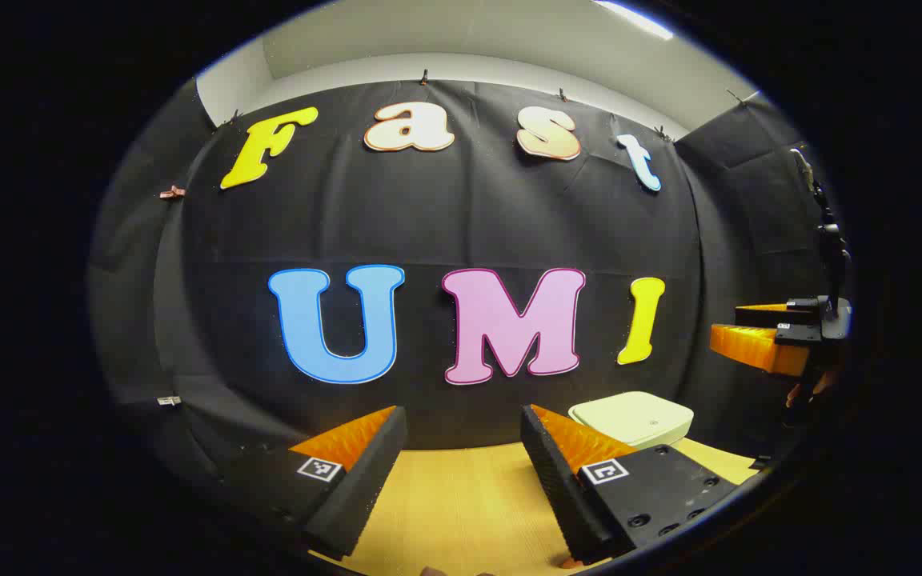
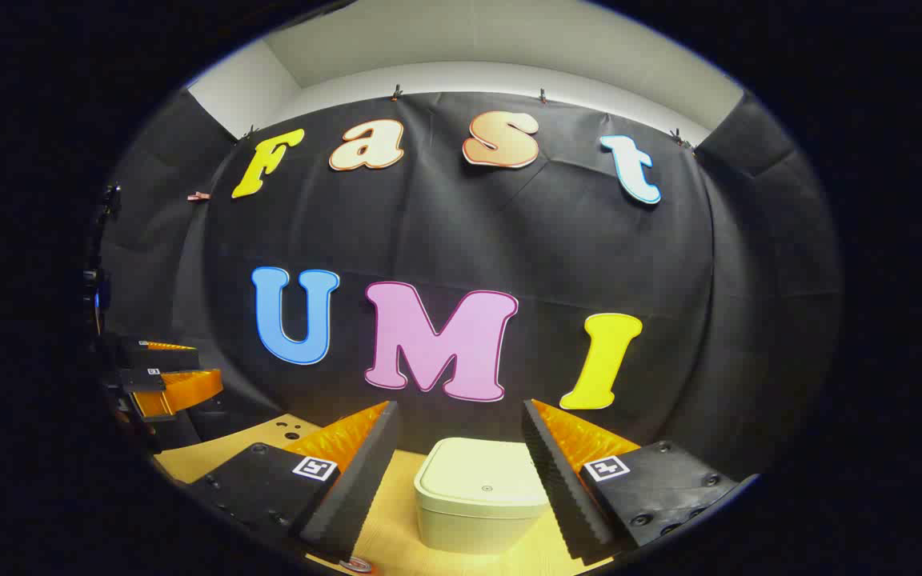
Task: Press the lid of the desktop garbage bin to open it, pick up the crumpled paper on the desktop and throw it into the bin, then pick up the pop can on the desktop and drop it into the bin, and finally close the garbage bin lid.
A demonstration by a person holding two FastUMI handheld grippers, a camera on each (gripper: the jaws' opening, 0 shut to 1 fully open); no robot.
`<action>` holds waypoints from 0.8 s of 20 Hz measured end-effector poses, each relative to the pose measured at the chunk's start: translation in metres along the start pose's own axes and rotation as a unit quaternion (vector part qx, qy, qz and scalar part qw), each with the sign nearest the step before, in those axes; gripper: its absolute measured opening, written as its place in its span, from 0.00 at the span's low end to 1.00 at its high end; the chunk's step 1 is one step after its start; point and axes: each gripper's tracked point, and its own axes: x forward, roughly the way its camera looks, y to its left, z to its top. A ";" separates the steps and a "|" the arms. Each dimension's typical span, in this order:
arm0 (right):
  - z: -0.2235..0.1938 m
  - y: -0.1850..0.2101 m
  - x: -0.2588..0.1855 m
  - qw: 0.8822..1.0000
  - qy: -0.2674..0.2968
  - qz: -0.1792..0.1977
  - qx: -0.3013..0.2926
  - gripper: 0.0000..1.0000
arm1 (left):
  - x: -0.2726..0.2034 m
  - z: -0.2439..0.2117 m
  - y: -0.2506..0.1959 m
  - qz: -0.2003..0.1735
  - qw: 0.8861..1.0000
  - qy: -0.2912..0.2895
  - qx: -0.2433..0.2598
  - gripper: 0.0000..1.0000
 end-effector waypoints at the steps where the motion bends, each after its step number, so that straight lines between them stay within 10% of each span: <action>1: -0.002 -0.002 0.000 1.000 0.003 -0.002 -0.004 0.96 | 0.001 0.001 -0.001 0.000 1.000 0.000 0.001 0.93; 16: -0.014 -0.005 0.008 1.000 0.022 0.012 -0.010 0.98 | 0.005 -0.002 0.014 0.022 1.000 0.001 0.013 0.93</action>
